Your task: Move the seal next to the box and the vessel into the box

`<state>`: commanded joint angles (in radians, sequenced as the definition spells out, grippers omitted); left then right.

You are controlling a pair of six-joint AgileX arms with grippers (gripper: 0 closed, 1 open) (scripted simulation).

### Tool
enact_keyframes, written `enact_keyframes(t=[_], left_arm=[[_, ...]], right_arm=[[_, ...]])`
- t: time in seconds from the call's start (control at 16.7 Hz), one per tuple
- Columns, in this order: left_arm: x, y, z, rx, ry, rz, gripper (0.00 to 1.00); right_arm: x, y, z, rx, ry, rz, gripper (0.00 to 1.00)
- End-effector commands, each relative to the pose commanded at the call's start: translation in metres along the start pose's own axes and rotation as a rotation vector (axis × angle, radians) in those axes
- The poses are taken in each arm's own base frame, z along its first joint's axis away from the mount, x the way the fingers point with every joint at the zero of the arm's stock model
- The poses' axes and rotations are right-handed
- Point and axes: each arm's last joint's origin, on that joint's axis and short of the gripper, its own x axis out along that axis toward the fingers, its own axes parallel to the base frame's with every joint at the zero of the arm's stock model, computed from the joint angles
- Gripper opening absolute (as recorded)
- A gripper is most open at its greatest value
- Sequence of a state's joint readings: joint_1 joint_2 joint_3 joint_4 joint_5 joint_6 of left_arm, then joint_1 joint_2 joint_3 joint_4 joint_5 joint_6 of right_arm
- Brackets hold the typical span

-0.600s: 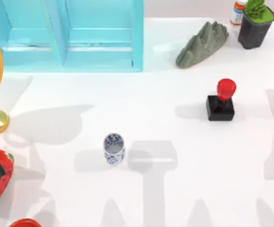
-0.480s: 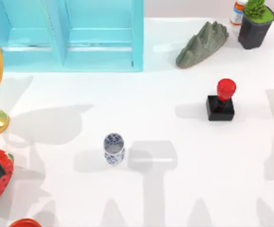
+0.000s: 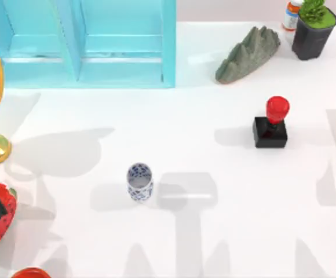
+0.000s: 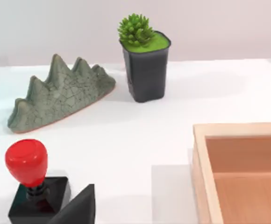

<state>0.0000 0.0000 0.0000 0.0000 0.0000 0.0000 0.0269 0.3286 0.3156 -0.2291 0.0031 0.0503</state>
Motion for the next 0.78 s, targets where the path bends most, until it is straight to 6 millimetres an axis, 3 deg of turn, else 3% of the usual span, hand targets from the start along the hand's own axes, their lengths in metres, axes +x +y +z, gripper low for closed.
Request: enact_keyframes(t=[0.18,0.36,0.6,0.78], left_arm=[[0.0,0.0,0.0,0.0,0.0,0.0,1.0],[0.0,0.0,0.0,0.0,0.0,0.0,1.0],[0.0,0.0,0.0,0.0,0.0,0.0,1.0],[0.0,0.0,0.0,0.0,0.0,0.0,1.0]], right_arm=[[0.013,0.006,0.042,0.028,0.175,0.007,1.0],[0.042,0.015,0.086,0.052,0.374,0.012,1.0],[0.106,0.036,0.129,0.068,0.654,0.012,1.0],[0.164,0.059,0.142,0.064,0.856,0.004,1.0]])
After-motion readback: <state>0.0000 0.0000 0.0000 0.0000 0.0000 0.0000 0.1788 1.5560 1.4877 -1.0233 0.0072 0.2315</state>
